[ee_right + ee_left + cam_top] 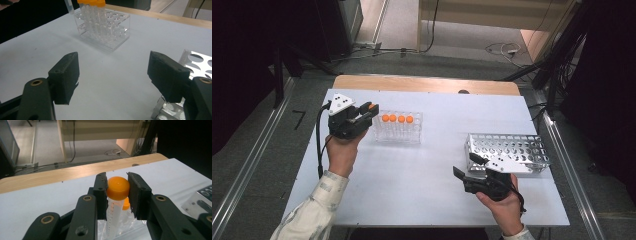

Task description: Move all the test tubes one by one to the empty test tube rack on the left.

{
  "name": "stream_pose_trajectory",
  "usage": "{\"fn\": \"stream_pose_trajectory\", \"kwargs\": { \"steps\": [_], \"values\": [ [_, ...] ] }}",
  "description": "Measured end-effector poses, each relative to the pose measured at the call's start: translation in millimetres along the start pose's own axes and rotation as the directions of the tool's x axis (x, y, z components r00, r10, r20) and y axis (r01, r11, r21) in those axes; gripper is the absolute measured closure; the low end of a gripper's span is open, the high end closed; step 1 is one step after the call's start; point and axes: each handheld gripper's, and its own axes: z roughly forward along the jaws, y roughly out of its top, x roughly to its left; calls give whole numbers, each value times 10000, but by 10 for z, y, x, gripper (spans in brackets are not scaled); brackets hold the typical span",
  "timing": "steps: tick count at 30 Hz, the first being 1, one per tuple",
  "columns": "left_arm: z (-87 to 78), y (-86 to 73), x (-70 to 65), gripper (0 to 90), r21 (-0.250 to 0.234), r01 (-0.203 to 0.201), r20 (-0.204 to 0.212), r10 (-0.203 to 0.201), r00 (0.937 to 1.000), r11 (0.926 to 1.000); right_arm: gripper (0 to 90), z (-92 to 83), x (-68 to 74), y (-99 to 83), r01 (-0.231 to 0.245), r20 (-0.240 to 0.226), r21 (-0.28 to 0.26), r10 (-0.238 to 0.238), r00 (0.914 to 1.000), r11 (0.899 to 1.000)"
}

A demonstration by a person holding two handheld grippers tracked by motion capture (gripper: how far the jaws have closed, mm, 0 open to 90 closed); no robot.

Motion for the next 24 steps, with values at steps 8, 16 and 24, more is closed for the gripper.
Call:
{"fn": "stream_pose_trajectory", "kwargs": {
  "steps": [8,16,24],
  "values": [
    [141,22,60,703,-36,39,-268,-40,9996,10000,244,4,-6,-3,-17,25,18,17,10000,10000],
    [248,0,60,703,32,-98,-522,99,9986,9999,245,-2,-5,-3,-64,32,-5,64,10000,10000],
    [284,-20,61,703,147,-165,-642,174,9978,9998,245,-3,-9,-5,-69,17,5,69,10000,10000]
  ]
}}
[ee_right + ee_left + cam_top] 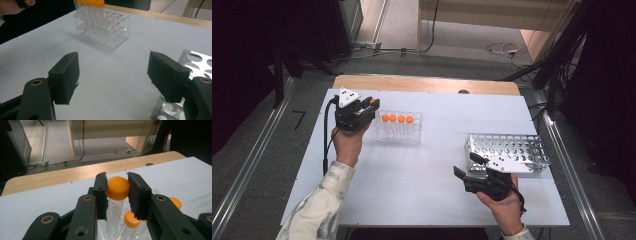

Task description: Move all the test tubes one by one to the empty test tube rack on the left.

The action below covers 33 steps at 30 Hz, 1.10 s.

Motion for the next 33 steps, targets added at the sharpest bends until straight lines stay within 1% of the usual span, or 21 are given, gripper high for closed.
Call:
{"fn": "stream_pose_trajectory", "kwargs": {
  "steps": [6,12,24,33],
  "values": [
    [10,-18,-6,702,72,-78,-21,78,10000,9999,245,2,2,-2,17,0,9,-17,10000,10000],
    [43,-83,-27,702,271,-300,-49,302,9995,9992,245,8,4,-5,36,-11,17,-36,10000,10000],
    [83,-213,-47,700,489,-297,-74,301,9995,9984,245,17,9,-10,83,4,53,-83,10000,10000],
    [83,-228,-60,697,555,-372,-91,378,9992,9978,245,23,14,-13,69,-3,68,-69,10000,10000]
  ]
}}
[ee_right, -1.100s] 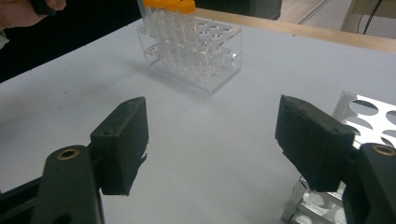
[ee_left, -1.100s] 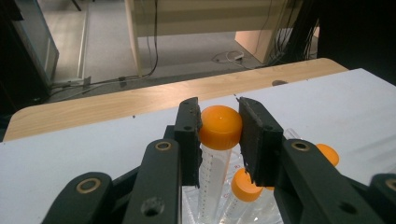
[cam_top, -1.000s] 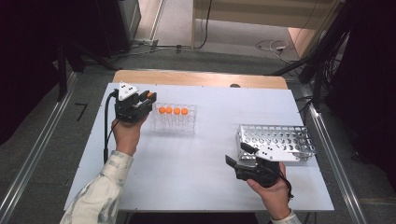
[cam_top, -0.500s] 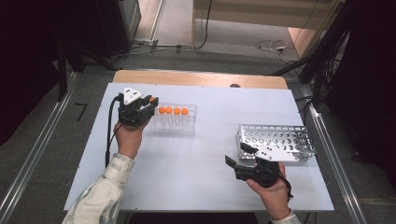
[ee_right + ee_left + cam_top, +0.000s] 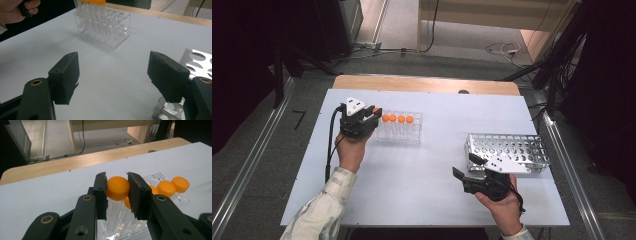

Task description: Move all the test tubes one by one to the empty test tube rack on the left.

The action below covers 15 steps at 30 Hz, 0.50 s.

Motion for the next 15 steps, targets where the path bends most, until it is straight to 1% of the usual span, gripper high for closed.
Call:
{"fn": "stream_pose_trajectory", "kwargs": {
  "steps": [3,6,9,15],
  "values": [
    [2,-1,-6,687,67,36,13,-36,10000,10000,245,0,-2,-2,6,-1,5,-6,10000,10000],
    [0,2,-7,686,40,125,31,-125,9999,9999,245,-1,0,-1,12,-2,-2,-12,10000,10000],
    [-9,6,-1,647,32,216,26,-217,9998,9998,244,-2,0,-1,8,-7,-9,-8,10000,10000],
    [-41,16,19,635,-44,385,36,-385,9993,9992,244,-1,-1,-2,1,3,-1,-1,10000,10000]
  ]
}}
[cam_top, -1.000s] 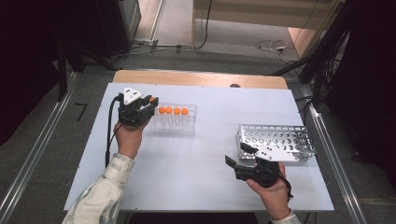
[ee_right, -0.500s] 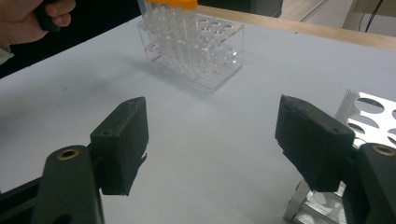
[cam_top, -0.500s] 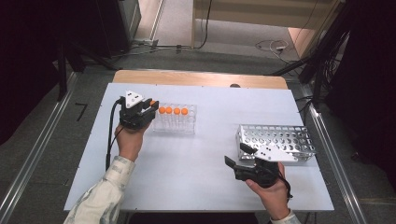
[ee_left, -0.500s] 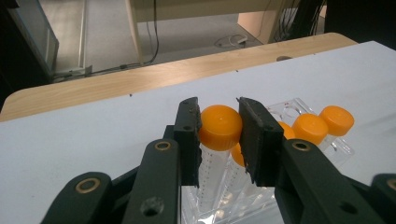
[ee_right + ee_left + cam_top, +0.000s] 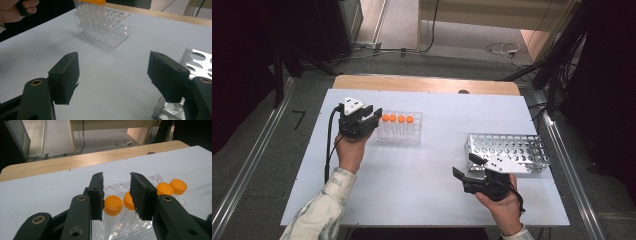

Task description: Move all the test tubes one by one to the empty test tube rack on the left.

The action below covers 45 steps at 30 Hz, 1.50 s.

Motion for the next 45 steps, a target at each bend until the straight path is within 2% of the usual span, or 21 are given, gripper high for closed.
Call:
{"fn": "stream_pose_trajectory", "kwargs": {
  "steps": [11,18,23,34,45],
  "values": [
    [-77,-2,-14,546,-133,300,303,-296,9991,9995,243,-7,-30,0,-38,65,-58,39,10000,10000],
    [-180,-74,-62,392,-258,468,216,-462,9987,9986,233,-8,-72,-14,-190,255,17,189,9995,9998],
    [-297,-171,-86,335,-432,576,329,-562,9979,9974,228,-8,-108,-28,-202,365,36,200,9991,9998],
    [-467,-291,-85,302,-484,798,623,-767,9951,9956,224,-16,-122,-32,-235,440,-4,235,9988,9997],
    [-552,-323,-117,278,-531,699,645,-665,9957,9961,220,-30,-146,-40,-318,524,3,317,9981,9995]
  ]
}}
